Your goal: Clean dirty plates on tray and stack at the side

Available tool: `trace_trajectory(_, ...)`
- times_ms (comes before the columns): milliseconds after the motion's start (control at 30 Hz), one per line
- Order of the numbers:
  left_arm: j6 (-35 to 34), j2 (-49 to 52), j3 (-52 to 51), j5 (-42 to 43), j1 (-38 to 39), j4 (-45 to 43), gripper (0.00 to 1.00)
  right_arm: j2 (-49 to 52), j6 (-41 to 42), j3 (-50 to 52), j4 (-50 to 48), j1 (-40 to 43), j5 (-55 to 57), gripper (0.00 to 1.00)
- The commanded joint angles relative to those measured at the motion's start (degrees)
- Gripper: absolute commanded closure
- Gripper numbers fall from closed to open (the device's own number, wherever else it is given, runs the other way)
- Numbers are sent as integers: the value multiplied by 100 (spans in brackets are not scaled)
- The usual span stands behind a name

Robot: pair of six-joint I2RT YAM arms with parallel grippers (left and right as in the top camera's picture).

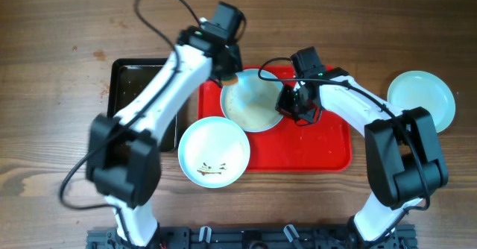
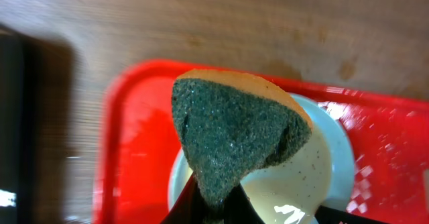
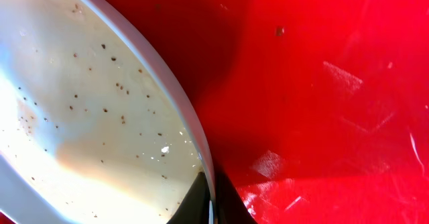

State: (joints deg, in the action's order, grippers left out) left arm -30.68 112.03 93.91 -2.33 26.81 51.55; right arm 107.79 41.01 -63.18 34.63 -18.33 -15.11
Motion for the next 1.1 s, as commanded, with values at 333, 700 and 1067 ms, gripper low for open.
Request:
trace_trajectory(333, 26, -636, 92, -890, -892, 1602, 96, -1676, 11, 50, 1049, 444, 1989, 96)
trace_trajectory(700, 26, -328, 81, -841, -1784, 2201, 96, -3862, -1067, 48, 1864, 619, 3709, 95)
trace_trajectory(1067, 50, 332, -295, -588, -1792, 1840, 96, -4144, -3432, -273, 1215, 619, 4478, 95)
